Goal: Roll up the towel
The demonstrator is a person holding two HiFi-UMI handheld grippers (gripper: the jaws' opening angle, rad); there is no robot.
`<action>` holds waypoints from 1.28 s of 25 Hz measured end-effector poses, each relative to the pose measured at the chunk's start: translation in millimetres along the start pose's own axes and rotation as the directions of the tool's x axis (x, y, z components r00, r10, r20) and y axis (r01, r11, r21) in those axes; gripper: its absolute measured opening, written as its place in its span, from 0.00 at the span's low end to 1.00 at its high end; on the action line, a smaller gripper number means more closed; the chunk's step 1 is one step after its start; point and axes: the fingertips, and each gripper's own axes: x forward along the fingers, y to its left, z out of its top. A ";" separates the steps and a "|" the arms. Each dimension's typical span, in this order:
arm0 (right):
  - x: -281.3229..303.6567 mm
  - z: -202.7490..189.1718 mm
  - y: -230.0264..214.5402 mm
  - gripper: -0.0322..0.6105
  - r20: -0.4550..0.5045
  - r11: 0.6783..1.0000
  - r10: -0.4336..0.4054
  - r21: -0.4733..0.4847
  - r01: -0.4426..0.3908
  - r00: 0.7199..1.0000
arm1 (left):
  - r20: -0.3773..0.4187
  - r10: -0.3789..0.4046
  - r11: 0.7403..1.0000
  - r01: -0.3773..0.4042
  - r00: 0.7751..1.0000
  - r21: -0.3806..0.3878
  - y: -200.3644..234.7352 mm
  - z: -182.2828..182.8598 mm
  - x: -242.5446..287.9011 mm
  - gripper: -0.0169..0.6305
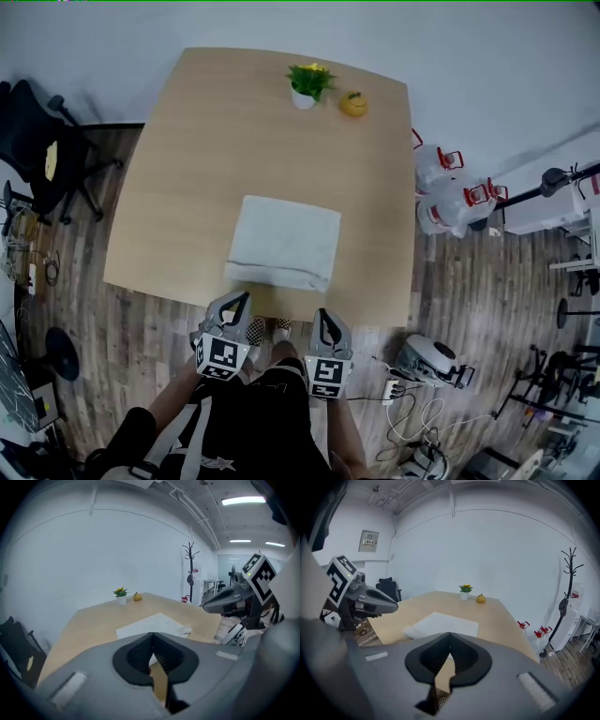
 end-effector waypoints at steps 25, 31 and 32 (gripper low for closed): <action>93.6 -100.1 -2.2 0.29 -0.409 0.784 0.132 -0.514 -0.348 0.903 | -0.389 -0.069 0.897 0.228 0.919 0.380 10.4 -97.0 68.9 0.40; 105.1 -115.4 -10.4 0.29 -0.499 0.743 0.160 -0.507 -0.437 0.852 | -0.440 -0.080 0.891 0.262 0.894 0.370 25.3 -108.3 81.1 0.40; 106.3 -117.1 -10.8 0.29 -0.510 0.737 0.165 -0.505 -0.450 0.844 | -0.450 -0.087 0.890 0.272 0.889 0.366 26.4 -110.1 82.6 0.39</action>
